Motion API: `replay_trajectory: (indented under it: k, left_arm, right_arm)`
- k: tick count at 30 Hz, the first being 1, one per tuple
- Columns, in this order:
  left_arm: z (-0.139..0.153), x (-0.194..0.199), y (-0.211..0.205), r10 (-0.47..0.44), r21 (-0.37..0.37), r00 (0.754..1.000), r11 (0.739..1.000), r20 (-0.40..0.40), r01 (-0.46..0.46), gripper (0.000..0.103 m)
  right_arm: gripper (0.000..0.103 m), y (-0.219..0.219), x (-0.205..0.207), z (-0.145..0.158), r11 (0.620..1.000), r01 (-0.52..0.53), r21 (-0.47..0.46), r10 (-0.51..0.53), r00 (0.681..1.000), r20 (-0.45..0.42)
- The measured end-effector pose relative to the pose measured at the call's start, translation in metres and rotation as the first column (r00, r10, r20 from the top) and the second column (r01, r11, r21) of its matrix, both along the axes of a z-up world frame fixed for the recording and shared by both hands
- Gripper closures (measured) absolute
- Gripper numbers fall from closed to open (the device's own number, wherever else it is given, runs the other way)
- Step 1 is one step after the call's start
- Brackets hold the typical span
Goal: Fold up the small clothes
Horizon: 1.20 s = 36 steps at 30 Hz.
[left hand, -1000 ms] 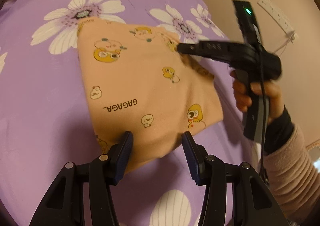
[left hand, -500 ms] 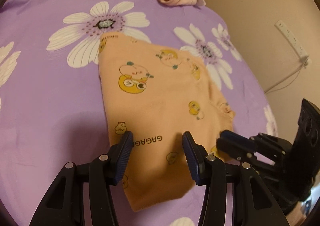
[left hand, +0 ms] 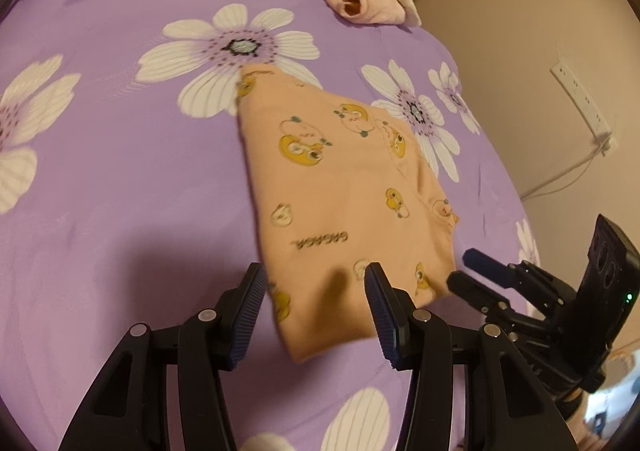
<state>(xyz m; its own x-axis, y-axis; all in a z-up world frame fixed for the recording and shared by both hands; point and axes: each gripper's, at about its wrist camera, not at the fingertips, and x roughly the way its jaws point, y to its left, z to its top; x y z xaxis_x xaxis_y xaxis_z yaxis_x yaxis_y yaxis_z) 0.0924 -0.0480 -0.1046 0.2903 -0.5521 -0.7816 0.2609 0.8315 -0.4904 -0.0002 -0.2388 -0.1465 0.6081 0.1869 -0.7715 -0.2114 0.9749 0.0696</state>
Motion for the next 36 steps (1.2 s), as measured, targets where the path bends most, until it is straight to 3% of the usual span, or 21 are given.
replay_trajectory:
  k: [3, 5, 12, 17, 21, 24, 36]
  left_arm:
    - [-0.001, -0.003, 0.010, 0.028, -0.021, 1.000, 0.999, -0.011, -0.028, 0.040]
    - [-0.002, -0.004, 0.015, 0.042, -0.038, 0.999, 0.998, -0.022, -0.043, 0.040]
    - [-0.004, 0.000, 0.023, 0.070, -0.092, 0.996, 0.993, -0.061, -0.076, 0.037]
    - [-0.009, 0.007, 0.022, 0.075, -0.117, 0.993, 0.989, -0.094, -0.086, 0.034]
    - [-0.014, 0.012, 0.020, 0.078, -0.118, 0.990, 0.989, -0.118, -0.091, 0.031]
    - [-0.017, 0.016, 0.019, 0.084, -0.127, 0.988, 0.987, -0.130, -0.101, 0.027]
    - [-0.022, 0.028, 0.016, 0.082, -0.145, 0.985, 0.984, -0.149, -0.103, 0.026]
  right_arm:
    - [0.044, -0.005, -0.002, 0.003, 0.999, 0.022, 0.025, -0.022, 1.000, -0.004]
    - [0.038, -0.011, -0.003, 0.004, 0.997, 0.051, 0.052, -0.051, 0.999, -0.007]
    - [0.027, -0.026, 0.000, 0.006, 0.984, 0.106, 0.144, -0.102, 0.994, -0.032]
    - [0.025, -0.036, 0.006, 0.004, 0.972, 0.132, 0.195, -0.124, 0.991, -0.052]
    - [0.016, -0.045, 0.013, 0.000, 0.962, 0.155, 0.227, -0.142, 0.987, -0.070]
    - [0.016, -0.050, 0.017, -0.002, 0.954, 0.171, 0.245, -0.156, 0.985, -0.080]
    - [0.013, -0.064, 0.036, -0.008, 0.937, 0.194, 0.289, -0.170, 0.980, -0.108]
